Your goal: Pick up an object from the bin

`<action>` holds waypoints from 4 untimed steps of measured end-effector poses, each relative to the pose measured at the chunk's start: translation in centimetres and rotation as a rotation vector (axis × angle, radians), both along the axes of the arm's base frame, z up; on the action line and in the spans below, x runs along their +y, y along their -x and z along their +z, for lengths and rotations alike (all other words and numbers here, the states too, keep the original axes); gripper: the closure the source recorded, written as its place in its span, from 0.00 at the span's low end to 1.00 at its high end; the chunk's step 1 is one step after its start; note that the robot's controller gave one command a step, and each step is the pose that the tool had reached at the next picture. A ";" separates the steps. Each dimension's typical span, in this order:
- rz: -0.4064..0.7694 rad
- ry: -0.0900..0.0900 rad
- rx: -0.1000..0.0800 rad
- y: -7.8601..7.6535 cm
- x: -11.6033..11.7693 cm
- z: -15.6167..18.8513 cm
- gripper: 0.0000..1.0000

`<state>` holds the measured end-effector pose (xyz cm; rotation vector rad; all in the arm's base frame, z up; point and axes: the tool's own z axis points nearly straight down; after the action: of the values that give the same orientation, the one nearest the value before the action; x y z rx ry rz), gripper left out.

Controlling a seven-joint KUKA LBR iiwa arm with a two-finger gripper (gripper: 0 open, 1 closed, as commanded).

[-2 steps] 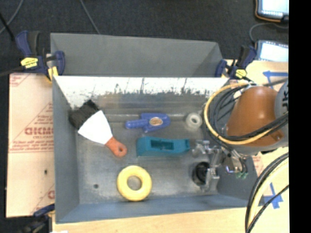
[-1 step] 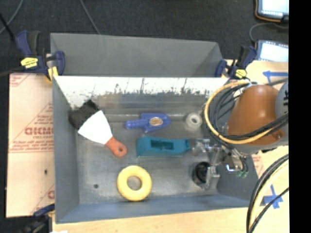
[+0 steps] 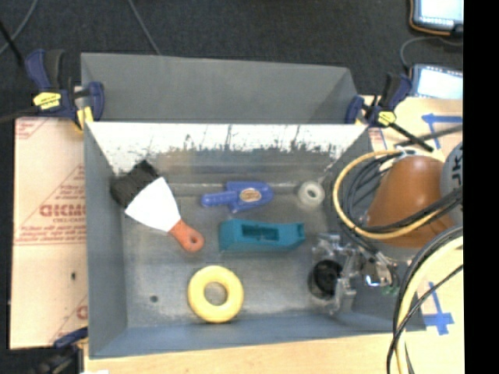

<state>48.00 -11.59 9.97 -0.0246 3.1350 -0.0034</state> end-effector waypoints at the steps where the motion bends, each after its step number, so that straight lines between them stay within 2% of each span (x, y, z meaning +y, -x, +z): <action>1: 0.110 0.001 0.001 -1.1 -2.1 -2.9 1.00; 4: 0.117 0.002 0.001 -1.1 -2.1 -2.9 1.00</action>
Offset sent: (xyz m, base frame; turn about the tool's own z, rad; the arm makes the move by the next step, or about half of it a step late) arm 0.0000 0.0000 0.0000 0.0000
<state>49.08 -13.70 7.05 -0.2082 3.1286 -0.0052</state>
